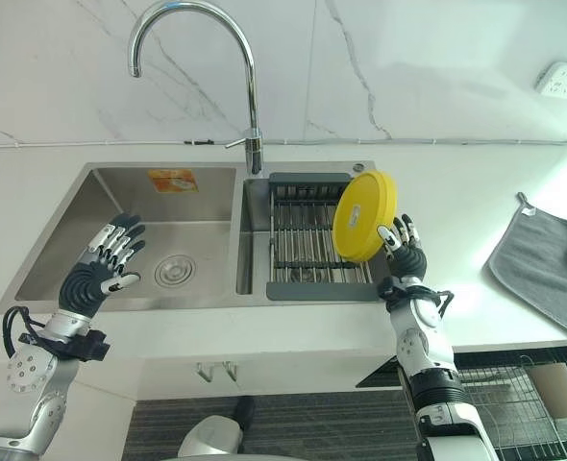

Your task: Place the dishes in the dishwasher.

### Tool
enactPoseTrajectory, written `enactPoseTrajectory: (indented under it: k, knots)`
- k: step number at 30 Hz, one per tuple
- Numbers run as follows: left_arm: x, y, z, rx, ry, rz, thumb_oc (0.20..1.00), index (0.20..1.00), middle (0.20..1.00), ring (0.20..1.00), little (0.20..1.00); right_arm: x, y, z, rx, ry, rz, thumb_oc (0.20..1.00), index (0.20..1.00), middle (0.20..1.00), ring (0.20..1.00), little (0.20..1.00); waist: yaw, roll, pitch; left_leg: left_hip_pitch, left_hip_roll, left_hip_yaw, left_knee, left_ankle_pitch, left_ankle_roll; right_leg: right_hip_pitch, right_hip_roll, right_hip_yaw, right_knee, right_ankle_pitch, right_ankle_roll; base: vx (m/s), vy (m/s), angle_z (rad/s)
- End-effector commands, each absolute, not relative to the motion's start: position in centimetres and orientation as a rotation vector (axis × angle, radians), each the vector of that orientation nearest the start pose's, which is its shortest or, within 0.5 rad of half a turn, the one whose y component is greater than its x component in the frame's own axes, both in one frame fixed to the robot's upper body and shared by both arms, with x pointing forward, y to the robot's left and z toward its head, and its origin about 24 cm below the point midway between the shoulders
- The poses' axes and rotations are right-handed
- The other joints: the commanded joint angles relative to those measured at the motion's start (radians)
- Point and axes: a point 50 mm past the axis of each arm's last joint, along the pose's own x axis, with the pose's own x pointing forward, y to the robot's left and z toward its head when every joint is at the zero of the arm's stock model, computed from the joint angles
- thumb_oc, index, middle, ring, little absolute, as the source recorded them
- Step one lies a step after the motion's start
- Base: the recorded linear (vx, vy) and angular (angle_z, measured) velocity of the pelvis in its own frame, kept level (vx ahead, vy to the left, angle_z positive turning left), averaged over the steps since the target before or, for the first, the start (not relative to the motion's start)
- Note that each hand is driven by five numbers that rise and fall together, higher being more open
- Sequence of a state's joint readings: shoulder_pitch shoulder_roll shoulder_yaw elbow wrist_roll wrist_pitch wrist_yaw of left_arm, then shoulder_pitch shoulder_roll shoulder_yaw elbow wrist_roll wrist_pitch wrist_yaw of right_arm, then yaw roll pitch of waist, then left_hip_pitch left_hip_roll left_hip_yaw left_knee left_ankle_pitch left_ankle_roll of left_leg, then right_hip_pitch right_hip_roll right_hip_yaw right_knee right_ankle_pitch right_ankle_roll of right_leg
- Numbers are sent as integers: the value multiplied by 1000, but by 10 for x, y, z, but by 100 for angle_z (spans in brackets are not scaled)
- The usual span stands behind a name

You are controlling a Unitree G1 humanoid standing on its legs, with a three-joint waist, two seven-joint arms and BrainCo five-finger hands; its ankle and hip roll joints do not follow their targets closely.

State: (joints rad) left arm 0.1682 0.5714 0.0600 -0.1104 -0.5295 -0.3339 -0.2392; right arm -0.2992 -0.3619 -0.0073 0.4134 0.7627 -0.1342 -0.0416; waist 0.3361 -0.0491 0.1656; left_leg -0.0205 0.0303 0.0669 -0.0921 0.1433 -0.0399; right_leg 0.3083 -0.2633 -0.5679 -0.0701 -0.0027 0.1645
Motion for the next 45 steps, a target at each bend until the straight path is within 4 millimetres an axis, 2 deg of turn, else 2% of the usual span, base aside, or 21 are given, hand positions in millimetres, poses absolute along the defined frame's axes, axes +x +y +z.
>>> enactPoseTrajectory:
  k: [1,27,29,33,34,35,37,41,45]
  knots:
    - [216,242,110,80,-368,-237,1000,1000,1000,1000,1000,318,-249,91,276,-138,-139,1000,1000,1000,1000,1000,36,68,-54,129,76,30,5,-122,-42,-73,21,13,49,1,4,0,0,0]
    - [221,238,108,59,-330,-278,1000,1000,1000,1000,1000,340,-253,115,67,-81,-175,1000,1000,1000,1000,1000,68,61,-46,127,67,-14,6,-115,-43,-63,33,14,60,-14,-8,7,3,3]
    - [221,237,107,58,-323,-286,1000,1000,1000,1000,1000,343,-255,116,51,-60,-195,1000,1000,1000,1000,1000,72,60,-46,128,66,-17,6,-114,-42,-62,34,14,61,-15,-9,0,0,0]
    - [223,236,108,56,-311,-306,1000,1000,1000,1000,1000,346,-275,109,-30,53,-312,1000,1000,1000,1000,1000,81,56,-43,127,64,-22,7,-114,-43,-59,35,14,62,-19,-9,4,3,2]
    - [223,235,107,54,-306,-313,1000,1000,1000,1000,1000,346,-281,108,-102,82,-346,498,498,498,498,498,84,55,-43,127,63,-24,7,-114,-43,-58,35,13,60,-18,-9,20,18,9]
    - [222,234,106,51,-303,-321,1000,1000,1000,1000,1000,346,-290,108,-156,97,-391,200,200,200,200,200,88,55,-43,127,62,-26,7,-113,-44,-57,35,13,60,-18,-8,18,18,7]
    - [224,233,106,37,-297,-328,1000,1000,1000,1000,1000,347,-298,111,-181,98,-430,200,200,200,200,200,93,54,-42,127,62,-30,7,-113,-44,-55,34,12,60,-17,-8,24,11,3]
    - [225,231,105,27,-290,-339,1000,1000,1000,1000,1000,350,-299,119,-181,61,-447,200,200,200,200,200,101,57,-39,123,56,-43,8,-114,-41,-56,32,11,65,-19,-6,19,9,8]
    - [223,229,101,-2,-284,-346,1000,1000,1000,1000,1000,351,-286,127,-87,-72,-406,200,200,200,200,200,102,68,-38,123,50,-52,10,-115,-35,-56,30,15,67,-22,-6,7,-1,3]
